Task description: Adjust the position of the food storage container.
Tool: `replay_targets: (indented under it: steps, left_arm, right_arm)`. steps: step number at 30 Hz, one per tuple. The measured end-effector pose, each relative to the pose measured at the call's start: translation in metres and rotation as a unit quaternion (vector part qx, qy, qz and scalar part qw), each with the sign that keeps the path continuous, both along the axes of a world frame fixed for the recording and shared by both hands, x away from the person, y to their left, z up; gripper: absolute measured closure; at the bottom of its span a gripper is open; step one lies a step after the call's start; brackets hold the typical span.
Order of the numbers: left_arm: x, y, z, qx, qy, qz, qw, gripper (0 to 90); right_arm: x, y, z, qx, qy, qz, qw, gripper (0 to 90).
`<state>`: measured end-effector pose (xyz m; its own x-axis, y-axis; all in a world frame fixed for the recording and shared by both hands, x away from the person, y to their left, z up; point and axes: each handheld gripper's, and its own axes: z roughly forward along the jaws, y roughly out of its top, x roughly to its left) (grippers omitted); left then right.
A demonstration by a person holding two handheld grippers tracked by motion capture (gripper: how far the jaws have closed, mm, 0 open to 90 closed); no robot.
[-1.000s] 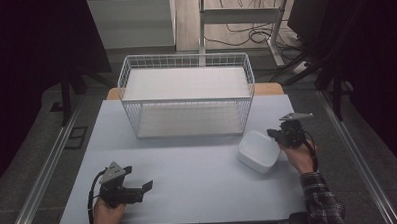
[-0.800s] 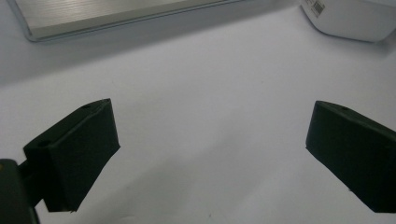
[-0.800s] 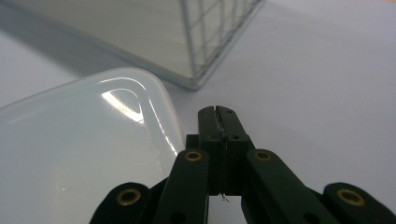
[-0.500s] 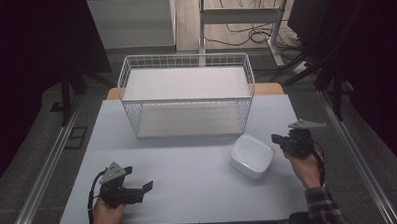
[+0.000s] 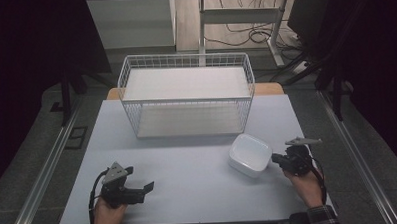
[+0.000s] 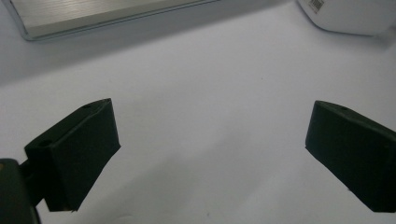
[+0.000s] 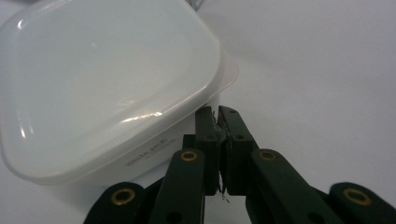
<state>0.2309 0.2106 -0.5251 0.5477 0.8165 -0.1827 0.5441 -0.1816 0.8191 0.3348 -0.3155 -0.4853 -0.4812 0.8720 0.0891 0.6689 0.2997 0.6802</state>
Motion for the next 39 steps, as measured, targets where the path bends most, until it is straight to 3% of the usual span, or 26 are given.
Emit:
replay_targets:
  steps: [12,18,29,39]
  left_arm:
    - [0.000,0.000,-0.001,-0.001,0.002,-0.001,1.0000,2.4]
    - [0.001,-0.001,-0.001,0.000,0.003,-0.003,1.0000,2.4]
    - [0.001,-0.001,-0.001,-0.001,0.003,-0.004,1.0000,2.5]
    - [0.000,-0.001,-0.001,0.000,0.003,-0.005,1.0000,2.5]
  right_arm:
    - [0.054,0.018,-0.006,-0.001,-0.003,0.021,0.9998,85.0]
    - [0.071,0.025,-0.010,0.025,-0.001,0.033,0.9991,85.7]
    - [0.061,0.071,-0.012,0.028,0.003,0.089,0.9957,86.2]
    - [0.041,0.113,-0.014,0.031,0.013,0.143,0.9891,86.1]
